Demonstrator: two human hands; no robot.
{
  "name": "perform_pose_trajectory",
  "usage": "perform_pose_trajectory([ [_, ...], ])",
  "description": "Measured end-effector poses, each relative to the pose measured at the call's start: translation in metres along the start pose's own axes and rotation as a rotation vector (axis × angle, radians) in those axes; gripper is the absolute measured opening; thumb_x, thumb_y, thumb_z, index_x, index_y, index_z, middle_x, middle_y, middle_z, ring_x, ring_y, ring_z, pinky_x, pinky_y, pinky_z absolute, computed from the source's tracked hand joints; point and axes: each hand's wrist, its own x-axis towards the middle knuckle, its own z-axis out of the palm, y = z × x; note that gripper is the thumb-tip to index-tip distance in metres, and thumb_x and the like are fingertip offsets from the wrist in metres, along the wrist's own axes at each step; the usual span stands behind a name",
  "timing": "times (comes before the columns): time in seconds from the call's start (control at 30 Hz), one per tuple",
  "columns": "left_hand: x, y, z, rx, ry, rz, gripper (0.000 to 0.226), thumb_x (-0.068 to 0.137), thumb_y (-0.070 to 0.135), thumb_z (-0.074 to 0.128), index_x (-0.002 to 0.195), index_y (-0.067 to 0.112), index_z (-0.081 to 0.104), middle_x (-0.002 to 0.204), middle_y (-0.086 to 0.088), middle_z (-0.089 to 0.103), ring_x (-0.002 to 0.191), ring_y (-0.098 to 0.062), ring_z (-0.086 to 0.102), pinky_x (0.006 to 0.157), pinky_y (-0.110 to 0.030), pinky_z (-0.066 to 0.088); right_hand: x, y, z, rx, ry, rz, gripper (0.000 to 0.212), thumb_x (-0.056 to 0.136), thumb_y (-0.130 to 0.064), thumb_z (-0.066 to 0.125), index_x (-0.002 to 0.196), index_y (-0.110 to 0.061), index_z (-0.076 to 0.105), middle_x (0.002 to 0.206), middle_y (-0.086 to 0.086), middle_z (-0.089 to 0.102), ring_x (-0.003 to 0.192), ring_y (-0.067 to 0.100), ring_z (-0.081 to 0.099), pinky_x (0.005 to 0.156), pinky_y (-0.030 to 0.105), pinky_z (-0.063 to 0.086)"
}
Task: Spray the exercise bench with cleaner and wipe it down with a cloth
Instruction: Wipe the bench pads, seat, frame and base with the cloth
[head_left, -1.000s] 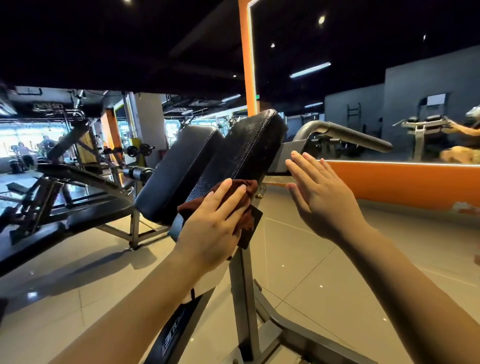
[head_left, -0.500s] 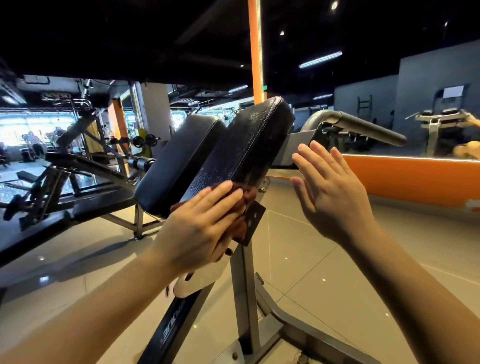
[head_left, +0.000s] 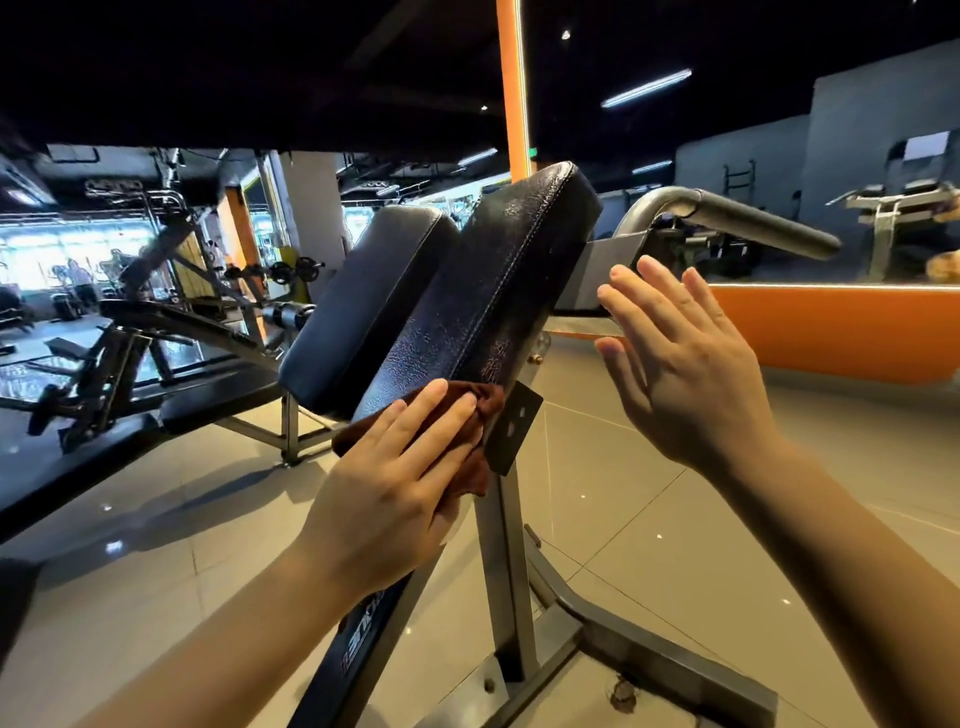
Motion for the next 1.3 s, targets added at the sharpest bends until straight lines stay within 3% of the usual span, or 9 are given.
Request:
perform_pose_trajectory([
  [0.3,0.1,0.002,0.015,-0.034,0.027,-0.145,0.05,0.094,0.033,0.034,0.134,0.011,0.055,0.148,-0.01,0.045,0.14,-0.036,0.035,0.108,-0.055,0.037,0.007,0.01,0.0,-0.058,-0.054,0.024,0.056,0.103,-0.044,0.026,0.142,-0.011,0.049,0.149,0.01,0.044,0.144,0.026,0.03,0.12,0.044,0.015],
  [0.7,-0.007,0.017,0.002,-0.18,0.018,-0.113,0.045,0.092,0.028,0.04,0.129,0.011,0.058,0.144,-0.009,0.048,0.139,-0.03,0.036,0.107,-0.052,0.04,0.002,-0.004,-0.016,0.037,-0.189,0.052,0.062,0.1,-0.046,0.022,0.146,-0.011,0.042,0.153,0.011,0.038,0.145,0.029,0.028,0.119,0.046,0.02],
  [0.8,-0.017,0.031,-0.011,-0.544,0.114,-0.345,0.047,0.093,0.03,0.04,0.135,0.013,0.052,0.147,-0.003,0.043,0.141,-0.022,0.034,0.108,-0.05,0.041,-0.021,-0.02,-0.024,0.222,-0.17,0.088,0.058,0.097,-0.044,0.032,0.146,-0.014,0.04,0.155,0.01,0.035,0.142,0.027,0.031,0.109,0.044,0.033],
  [0.87,-0.01,0.044,-0.028,-0.944,0.203,-0.521,0.047,0.094,0.036,0.039,0.137,0.023,0.05,0.145,-0.001,0.048,0.136,-0.016,0.042,0.106,-0.044,0.044,-0.041,-0.042,-0.03,0.479,-0.164,0.182,0.05,0.097,-0.038,0.046,0.145,-0.029,0.036,0.153,-0.005,0.034,0.138,0.01,0.03,0.106,0.034,0.034],
  [0.93,0.003,0.056,-0.045,-1.253,0.272,-0.524,0.04,0.092,0.038,0.041,0.131,0.039,0.05,0.13,0.01,0.059,0.123,-0.008,0.052,0.102,-0.029,0.046,-0.05,-0.063,-0.039,0.796,-0.212,0.344,0.051,0.095,-0.036,0.055,0.138,-0.048,0.031,0.143,-0.022,0.035,0.128,-0.012,0.032,0.104,0.016,0.03],
  [1.0,0.02,0.069,-0.061,-1.46,0.27,-0.505,0.032,0.092,0.032,0.048,0.122,0.035,0.057,0.113,0.018,0.066,0.111,-0.003,0.059,0.093,-0.019,0.046,-0.049,-0.071,-0.05,1.033,-0.29,0.469,0.049,0.089,-0.045,0.055,0.131,-0.058,0.033,0.137,-0.031,0.041,0.125,-0.018,0.038,0.101,0.012,0.033],
  [1.13,0.046,0.081,-0.063,-1.75,0.251,-0.616,0.017,0.09,0.028,0.053,0.089,0.016,0.064,0.072,0.01,0.067,0.071,0.0,0.061,0.063,-0.012,0.046,-0.046,-0.057,-0.069,1.44,-0.46,0.66,0.029,0.09,-0.037,0.061,0.118,-0.027,0.063,0.111,-0.006,0.071,0.105,0.009,0.066,0.085,0.023,0.054],
  [1.23,0.06,0.079,-0.05,-1.705,0.184,-0.582,0.034,0.091,0.041,0.051,0.115,0.018,0.063,0.101,0.006,0.07,0.1,-0.011,0.063,0.085,-0.025,0.049,-0.051,-0.046,-0.078,1.611,-0.321,0.855,0.027,0.086,-0.03,0.064,0.103,-0.01,0.066,0.097,0.007,0.071,0.095,0.024,0.068,0.083,0.034,0.055],
  [1.3,0.069,0.077,-0.046,-1.491,0.215,-0.507,0.026,0.094,0.035,0.046,0.117,0.034,0.058,0.114,0.021,0.065,0.115,0.001,0.055,0.098,-0.018,0.041,-0.051,-0.04,-0.081,1.647,-0.23,0.952,0.029,0.083,-0.031,0.058,0.103,-0.011,0.061,0.091,0.004,0.071,0.089,0.019,0.068,0.079,0.034,0.055],
])
